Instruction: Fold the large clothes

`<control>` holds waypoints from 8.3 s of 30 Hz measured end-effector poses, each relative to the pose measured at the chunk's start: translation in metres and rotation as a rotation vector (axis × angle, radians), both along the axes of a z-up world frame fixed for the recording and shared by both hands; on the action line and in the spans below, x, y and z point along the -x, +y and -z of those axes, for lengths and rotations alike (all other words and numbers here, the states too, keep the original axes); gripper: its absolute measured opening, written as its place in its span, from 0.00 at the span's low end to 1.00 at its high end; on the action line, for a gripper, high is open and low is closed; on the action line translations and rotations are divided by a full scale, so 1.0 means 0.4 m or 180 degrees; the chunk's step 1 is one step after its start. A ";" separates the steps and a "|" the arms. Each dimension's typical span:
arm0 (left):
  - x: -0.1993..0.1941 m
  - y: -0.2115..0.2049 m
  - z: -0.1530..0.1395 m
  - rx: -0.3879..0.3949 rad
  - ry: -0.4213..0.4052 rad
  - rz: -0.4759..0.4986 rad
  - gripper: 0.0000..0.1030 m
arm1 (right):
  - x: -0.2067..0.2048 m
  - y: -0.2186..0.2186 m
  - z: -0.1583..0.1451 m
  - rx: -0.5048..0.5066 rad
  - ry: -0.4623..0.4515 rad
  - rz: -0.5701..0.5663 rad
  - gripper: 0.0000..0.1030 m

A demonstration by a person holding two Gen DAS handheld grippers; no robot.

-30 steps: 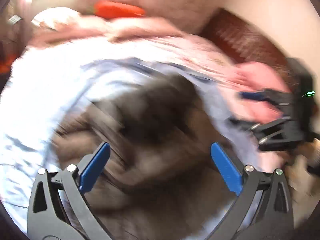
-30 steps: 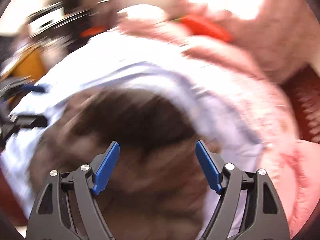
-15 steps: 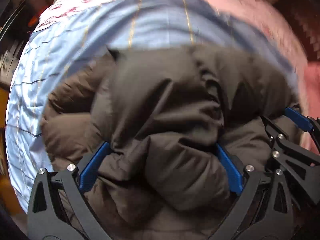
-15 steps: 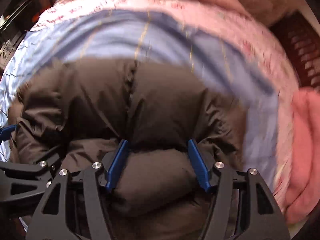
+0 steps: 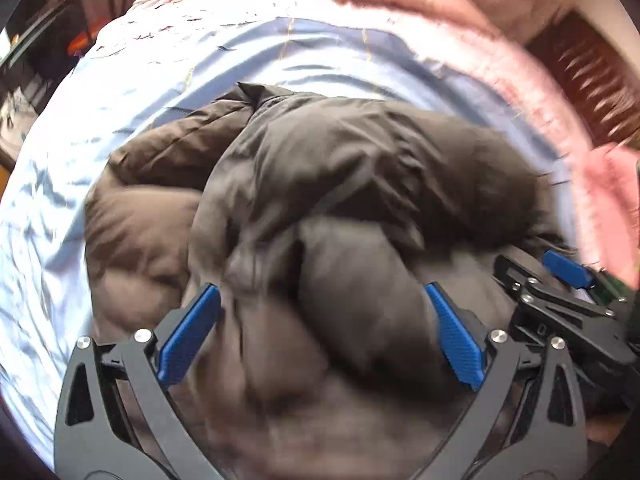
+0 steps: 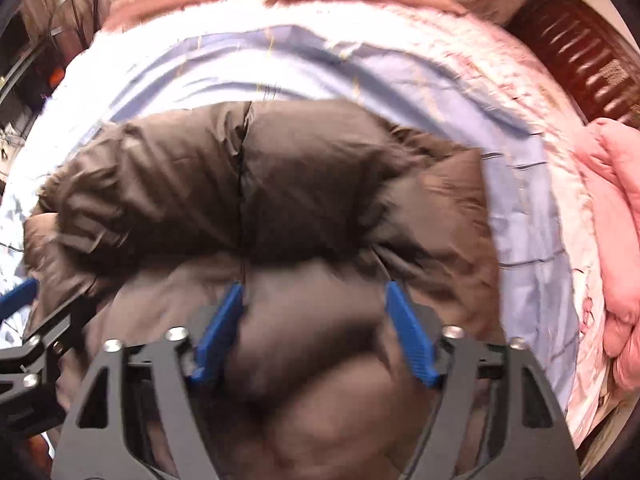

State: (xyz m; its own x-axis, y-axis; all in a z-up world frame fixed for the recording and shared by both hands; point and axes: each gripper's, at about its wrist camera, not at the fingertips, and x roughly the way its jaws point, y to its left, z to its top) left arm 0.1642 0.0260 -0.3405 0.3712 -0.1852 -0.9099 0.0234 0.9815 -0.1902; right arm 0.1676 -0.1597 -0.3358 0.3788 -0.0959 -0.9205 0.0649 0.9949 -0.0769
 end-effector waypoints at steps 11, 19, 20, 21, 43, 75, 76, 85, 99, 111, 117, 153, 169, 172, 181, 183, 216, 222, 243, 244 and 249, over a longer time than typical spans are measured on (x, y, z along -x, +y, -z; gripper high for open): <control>0.053 -0.021 0.131 -0.0088 0.0230 -0.0024 0.98 | 0.081 0.057 0.083 0.0433 -0.0042 -0.0166 0.81; 0.161 0.003 0.071 -0.0051 0.0343 0.0093 0.98 | 0.151 0.031 0.082 0.0261 0.0268 -0.0146 0.85; 0.167 0.003 0.104 -0.0079 0.0451 0.0112 0.98 | 0.154 0.041 0.116 0.0298 0.0401 -0.0209 0.86; 0.171 0.006 0.151 -0.0014 0.0626 0.0105 0.98 | 0.159 0.047 0.162 0.0363 0.0510 -0.0271 0.87; -0.002 -0.261 -0.084 -0.0007 -0.0280 0.1229 0.98 | 0.743 -0.120 0.082 -0.1288 0.0524 0.1514 0.91; -0.016 -0.283 0.022 -0.0544 -0.0306 0.1840 0.98 | 0.681 0.095 0.219 -0.2154 -0.0496 0.2388 0.13; -0.017 -0.278 0.015 -0.0613 -0.0322 0.1804 0.98 | 0.681 0.088 0.197 -0.2193 -0.0545 0.2329 0.13; -0.080 -0.231 -0.001 -0.0689 -0.0179 0.1761 0.98 | 0.454 0.081 -0.016 -0.2027 -0.0852 0.1605 0.12; -0.313 -0.059 -0.015 -0.0206 -0.0078 0.1233 0.98 | 0.015 0.029 -0.070 -0.1840 -0.0340 0.1048 0.12; 0.033 0.171 -0.369 0.0499 -0.0714 0.1041 0.98 | -0.388 0.079 -0.024 -0.1436 0.0107 0.0777 0.12; 0.122 0.099 -0.257 0.0484 -0.0529 0.1361 0.98 | -0.488 0.089 -0.027 -0.1362 0.0203 0.0724 0.12; -0.650 0.109 0.106 -0.0129 -0.0437 0.0332 0.98 | -0.409 0.163 -0.132 -0.0123 -0.0541 -0.1241 0.88; -0.580 -0.029 -0.036 -0.0972 -0.0666 0.0339 0.98 | -0.464 0.036 -0.041 -0.0593 -0.0386 -0.0342 0.95; -0.520 -0.063 -0.080 -0.1121 -0.0629 0.0118 0.96 | -0.481 0.038 -0.063 -0.0477 -0.0372 -0.0405 0.94; -0.617 -0.071 0.034 -0.0925 -0.0394 0.0160 0.98 | -0.584 -0.008 0.075 -0.0304 0.0090 -0.0420 0.93; -0.625 -0.074 0.047 -0.0934 -0.0380 0.0134 0.98 | -0.589 -0.009 0.097 -0.0278 0.0085 -0.0429 0.94; -0.369 -0.018 -0.054 -0.0681 -0.0471 -0.0141 0.98 | -0.282 0.024 -0.034 -0.0474 -0.0432 -0.0175 0.93; -0.336 -0.001 0.124 -0.0781 -0.0101 -0.0099 0.98 | -0.276 0.067 0.112 -0.0226 -0.0051 -0.0152 0.98; -0.452 -0.034 0.019 -0.0706 -0.0852 0.0133 0.98 | -0.445 0.090 0.040 0.0307 -0.0531 -0.0213 0.99; -0.468 -0.038 0.042 -0.0718 -0.0768 0.0151 0.98 | -0.459 0.085 0.063 0.0362 -0.0437 -0.0218 0.99; -0.526 -0.042 0.142 -0.0682 -0.0610 0.0260 0.98 | -0.483 0.026 0.135 0.0207 -0.0321 -0.0204 0.99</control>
State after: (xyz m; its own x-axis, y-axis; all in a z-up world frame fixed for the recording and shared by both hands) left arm 0.3748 0.0090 -0.3972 0.5318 -0.0328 -0.8463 0.1193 0.9922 0.0365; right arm 0.3609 -0.1493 -0.3896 0.4764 -0.1268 -0.8700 0.0122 0.9904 -0.1377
